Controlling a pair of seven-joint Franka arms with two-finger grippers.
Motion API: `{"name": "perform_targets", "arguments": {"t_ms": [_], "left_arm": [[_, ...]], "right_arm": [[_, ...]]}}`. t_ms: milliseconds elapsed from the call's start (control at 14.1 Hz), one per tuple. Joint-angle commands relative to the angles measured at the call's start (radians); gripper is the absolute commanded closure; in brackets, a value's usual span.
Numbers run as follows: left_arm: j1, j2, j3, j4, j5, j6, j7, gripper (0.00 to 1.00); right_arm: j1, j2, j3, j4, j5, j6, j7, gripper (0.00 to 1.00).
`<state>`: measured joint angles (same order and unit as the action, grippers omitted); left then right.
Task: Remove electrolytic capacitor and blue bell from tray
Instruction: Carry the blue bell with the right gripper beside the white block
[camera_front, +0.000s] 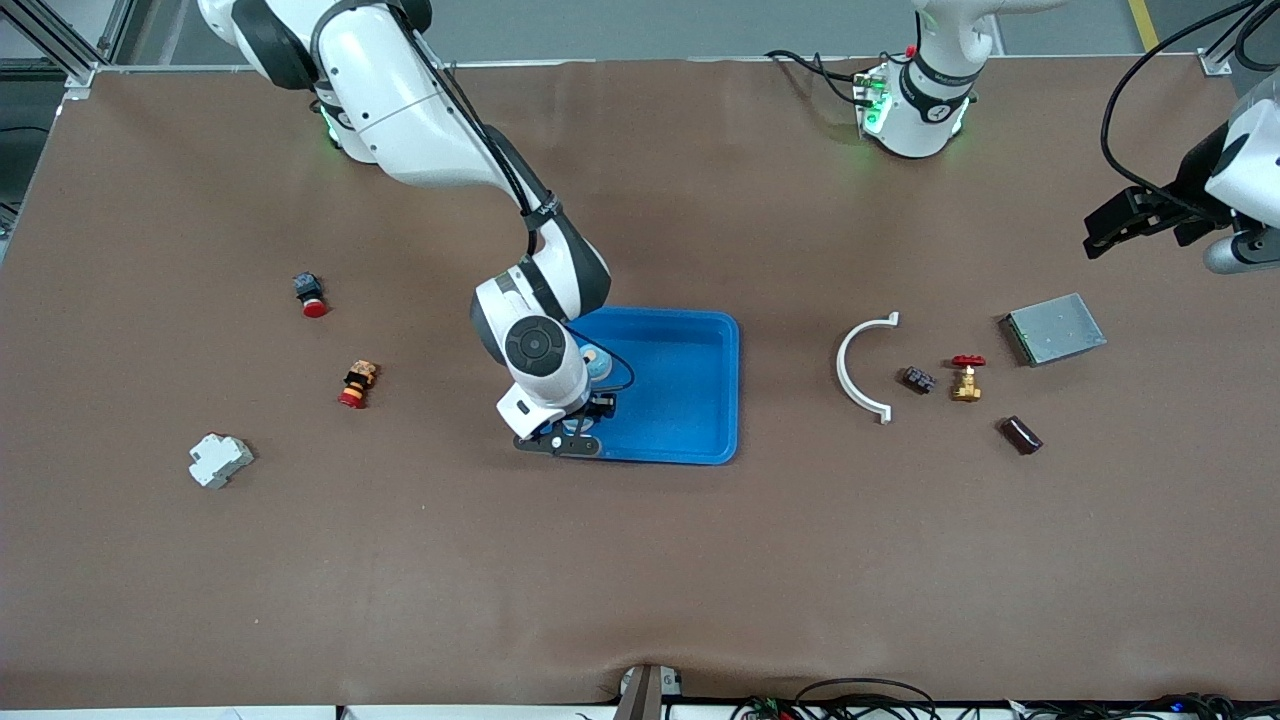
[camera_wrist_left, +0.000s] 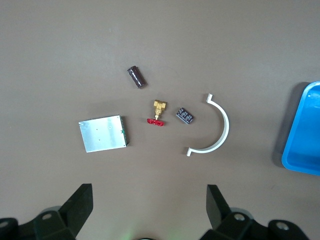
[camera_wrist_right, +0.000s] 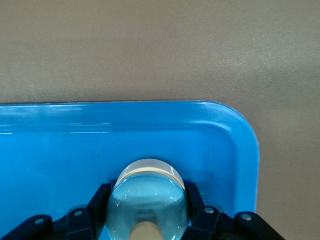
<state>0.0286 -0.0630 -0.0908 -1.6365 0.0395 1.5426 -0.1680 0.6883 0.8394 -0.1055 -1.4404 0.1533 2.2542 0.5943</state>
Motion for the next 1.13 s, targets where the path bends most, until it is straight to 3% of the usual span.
{"name": "perform_targets", "arguments": {"t_ms": [0, 142, 496, 708, 1062], "left_arm": [[-0.004, -0.027, 0.014, -0.016, -0.023, 0.011, 0.042, 0.00], [-0.006, -0.044, 0.014, -0.020, -0.023, 0.005, 0.042, 0.00], [-0.006, -0.047, 0.014, -0.013, -0.023, -0.010, 0.050, 0.00], [-0.004, -0.047, 0.016, -0.003, -0.023, -0.038, 0.088, 0.00], [-0.004, -0.046, 0.023, 0.017, -0.024, -0.045, 0.094, 0.00]], "right_arm": [[-0.015, -0.097, 0.009, 0.005, 0.017, -0.121, -0.013, 0.89], [-0.068, -0.192, 0.012, -0.003, 0.015, -0.233, -0.078, 0.89], [-0.301, -0.431, 0.010, -0.075, 0.017, -0.485, -0.498, 0.90], [-0.450, -0.545, 0.007, -0.201, 0.006, -0.489, -0.748, 0.90], [-0.694, -0.559, 0.007, -0.299, -0.038, -0.420, -1.140, 0.91]]}}
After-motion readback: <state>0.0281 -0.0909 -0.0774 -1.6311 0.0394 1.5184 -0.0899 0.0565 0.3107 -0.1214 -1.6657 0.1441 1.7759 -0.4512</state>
